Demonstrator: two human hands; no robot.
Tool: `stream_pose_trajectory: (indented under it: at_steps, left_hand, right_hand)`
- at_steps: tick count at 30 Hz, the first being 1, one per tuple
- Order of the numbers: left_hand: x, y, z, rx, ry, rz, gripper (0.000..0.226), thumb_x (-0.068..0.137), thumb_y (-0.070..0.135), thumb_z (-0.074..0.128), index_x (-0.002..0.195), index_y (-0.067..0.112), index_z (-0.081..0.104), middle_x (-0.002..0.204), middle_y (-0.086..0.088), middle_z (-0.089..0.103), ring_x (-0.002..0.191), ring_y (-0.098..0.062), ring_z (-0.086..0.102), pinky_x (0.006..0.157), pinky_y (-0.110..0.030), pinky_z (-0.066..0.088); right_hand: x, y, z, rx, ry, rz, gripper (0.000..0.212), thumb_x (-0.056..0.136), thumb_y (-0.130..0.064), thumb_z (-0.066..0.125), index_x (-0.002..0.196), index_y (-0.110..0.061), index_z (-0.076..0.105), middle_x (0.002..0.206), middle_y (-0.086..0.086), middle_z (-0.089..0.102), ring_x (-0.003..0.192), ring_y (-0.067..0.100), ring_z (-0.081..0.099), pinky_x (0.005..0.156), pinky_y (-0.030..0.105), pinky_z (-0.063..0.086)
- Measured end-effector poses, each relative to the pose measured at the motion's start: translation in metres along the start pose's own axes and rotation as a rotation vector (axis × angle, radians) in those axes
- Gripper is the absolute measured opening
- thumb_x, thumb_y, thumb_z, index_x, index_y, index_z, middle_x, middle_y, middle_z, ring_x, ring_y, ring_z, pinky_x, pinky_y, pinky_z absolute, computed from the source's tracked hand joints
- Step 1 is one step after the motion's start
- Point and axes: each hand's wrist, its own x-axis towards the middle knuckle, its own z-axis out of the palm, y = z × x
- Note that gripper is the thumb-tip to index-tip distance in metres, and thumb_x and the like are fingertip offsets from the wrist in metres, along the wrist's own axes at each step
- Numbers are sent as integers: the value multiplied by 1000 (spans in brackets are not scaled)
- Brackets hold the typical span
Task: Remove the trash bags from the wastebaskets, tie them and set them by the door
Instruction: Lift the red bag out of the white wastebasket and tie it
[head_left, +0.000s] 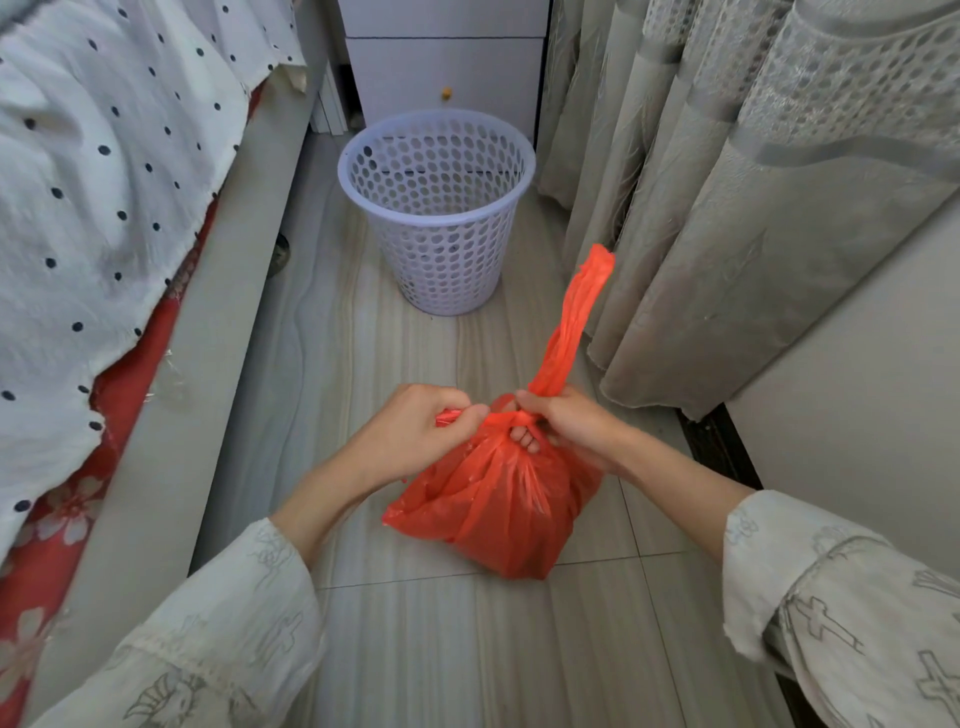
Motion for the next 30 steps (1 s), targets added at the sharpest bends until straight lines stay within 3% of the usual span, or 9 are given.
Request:
stream_pose_trajectory:
  at_steps: [4, 7, 11, 13, 17, 22, 26, 29, 30]
  left_hand:
    - [0, -2, 5, -236, -143, -112, 46, 93, 19, 47, 50, 5, 49, 31, 6, 33, 28, -3, 33, 32, -10, 27]
    - [-4, -26, 10, -394, -137, -218, 53, 94, 33, 40, 48, 20, 63, 49, 6, 57, 46, 0, 49, 51, -15, 39]
    - [-1, -53, 31, -61, 13, -53, 24, 83, 34, 49, 92, 21, 68, 86, 4, 59, 76, 1, 53, 66, -3, 36]
    - [3, -51, 39, -84, -23, -19, 22, 80, 27, 55, 99, 23, 65, 93, 6, 59, 83, 3, 51, 68, -2, 35]
    - [9, -42, 49, -296, -88, -85, 23, 81, 8, 64, 98, 23, 62, 81, 7, 60, 67, 10, 52, 61, -4, 36]
    - [6, -39, 61, -357, -163, -109, 27, 81, 6, 63, 106, 17, 60, 50, 11, 43, 36, -1, 34, 41, -12, 27]
    - [7, -36, 61, -381, -107, -112, 21, 79, 12, 66, 79, 31, 56, 71, 10, 49, 37, 0, 34, 41, -11, 26]
    - [6, -32, 60, -347, -70, -150, 23, 79, 13, 67, 72, 33, 56, 68, 10, 52, 36, -1, 35, 41, -11, 27]
    - [6, -31, 59, -343, -66, -161, 23, 79, 13, 67, 71, 31, 56, 63, 10, 52, 34, -1, 35, 41, -11, 26]
  right_hand:
    - [-1, -2, -3, -63, 13, -11, 28, 94, -17, 51, 67, -12, 59, 49, 0, 56, 32, 1, 47, 36, 12, 39]
    - [-5, 0, -9, -141, -15, -35, 27, 89, -16, 59, 62, -16, 59, 49, -4, 57, 35, 1, 45, 38, 14, 39]
    - [-14, -4, -10, -367, -141, -95, 19, 86, -7, 59, 69, -16, 59, 61, -2, 54, 52, 5, 45, 49, 13, 40]
    - [-19, -11, -9, -435, -211, -117, 12, 83, -1, 58, 75, -9, 60, 63, 1, 50, 55, 7, 42, 53, 13, 37]
    - [-24, -15, -10, -452, -286, -108, 23, 81, 6, 57, 71, -15, 59, 66, 2, 51, 61, 9, 42, 54, 12, 35]
    - [-26, -12, -11, -474, -279, -114, 30, 78, 10, 58, 68, -18, 56, 67, -1, 52, 62, 7, 46, 56, 7, 37]
    - [-23, -8, -10, -514, -209, -186, 28, 74, 16, 56, 72, -11, 51, 64, -3, 46, 49, -6, 43, 51, 5, 34]
    - [-18, -1, -13, -656, -146, -322, 6, 74, 7, 58, 79, 6, 55, 69, 10, 46, 59, 3, 42, 55, 12, 33]
    - [-18, 1, -13, -696, -112, -364, 13, 72, 1, 57, 78, 13, 55, 71, 12, 47, 63, 10, 42, 55, 15, 31]
